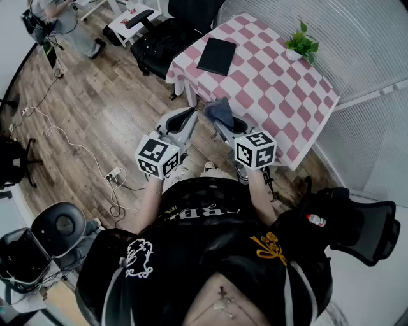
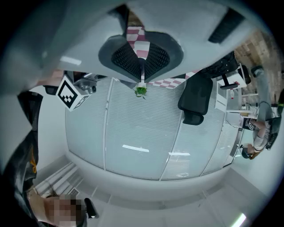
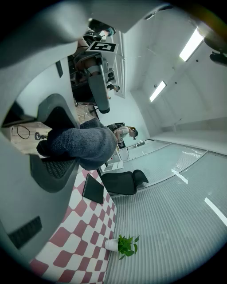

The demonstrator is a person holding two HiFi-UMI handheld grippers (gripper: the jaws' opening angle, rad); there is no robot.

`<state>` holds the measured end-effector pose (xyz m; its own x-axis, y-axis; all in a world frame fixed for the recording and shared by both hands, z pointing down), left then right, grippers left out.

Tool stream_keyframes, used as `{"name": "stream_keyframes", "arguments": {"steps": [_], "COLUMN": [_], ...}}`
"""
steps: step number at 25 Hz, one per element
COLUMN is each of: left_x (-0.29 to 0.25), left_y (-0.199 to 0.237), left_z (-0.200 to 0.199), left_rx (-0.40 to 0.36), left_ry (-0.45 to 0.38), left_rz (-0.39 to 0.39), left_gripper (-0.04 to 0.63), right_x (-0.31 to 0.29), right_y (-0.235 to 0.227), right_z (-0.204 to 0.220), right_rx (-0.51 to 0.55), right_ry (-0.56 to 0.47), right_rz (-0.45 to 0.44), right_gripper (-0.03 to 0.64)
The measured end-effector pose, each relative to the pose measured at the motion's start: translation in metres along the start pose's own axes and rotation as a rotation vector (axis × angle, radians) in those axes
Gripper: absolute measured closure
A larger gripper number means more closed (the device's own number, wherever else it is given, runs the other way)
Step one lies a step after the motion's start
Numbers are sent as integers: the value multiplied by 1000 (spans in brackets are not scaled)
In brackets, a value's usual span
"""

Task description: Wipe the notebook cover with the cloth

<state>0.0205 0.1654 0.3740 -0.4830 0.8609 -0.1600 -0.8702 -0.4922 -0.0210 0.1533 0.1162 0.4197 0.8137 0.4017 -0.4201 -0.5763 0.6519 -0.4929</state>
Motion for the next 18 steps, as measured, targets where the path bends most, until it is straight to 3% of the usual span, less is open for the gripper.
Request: {"name": "stream_keyframes", "arguments": {"steps": [18], "left_x": [-17], "left_y": [4], "left_z": [-2], "left_rx": [-13], "left_ry": [16], "left_rz": [-13], "left_gripper": [578], "right_x": [-2], "right_y": [-22], "right_z": [-6], "right_rx": [-56], "right_ry": [-28], "right_rz": [12], "right_gripper": [495]}}
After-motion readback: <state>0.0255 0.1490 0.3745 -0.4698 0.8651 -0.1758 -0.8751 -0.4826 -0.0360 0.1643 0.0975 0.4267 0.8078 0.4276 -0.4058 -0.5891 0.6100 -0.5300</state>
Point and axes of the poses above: the fingertips, and each gripper's own axes: x backward along the fingers, y to its left, z out of its underside, the point moved 5 cm from there along x, backward along the fingers, and after that the axes turned 12 degrees about -x, right-handed, at the moved point
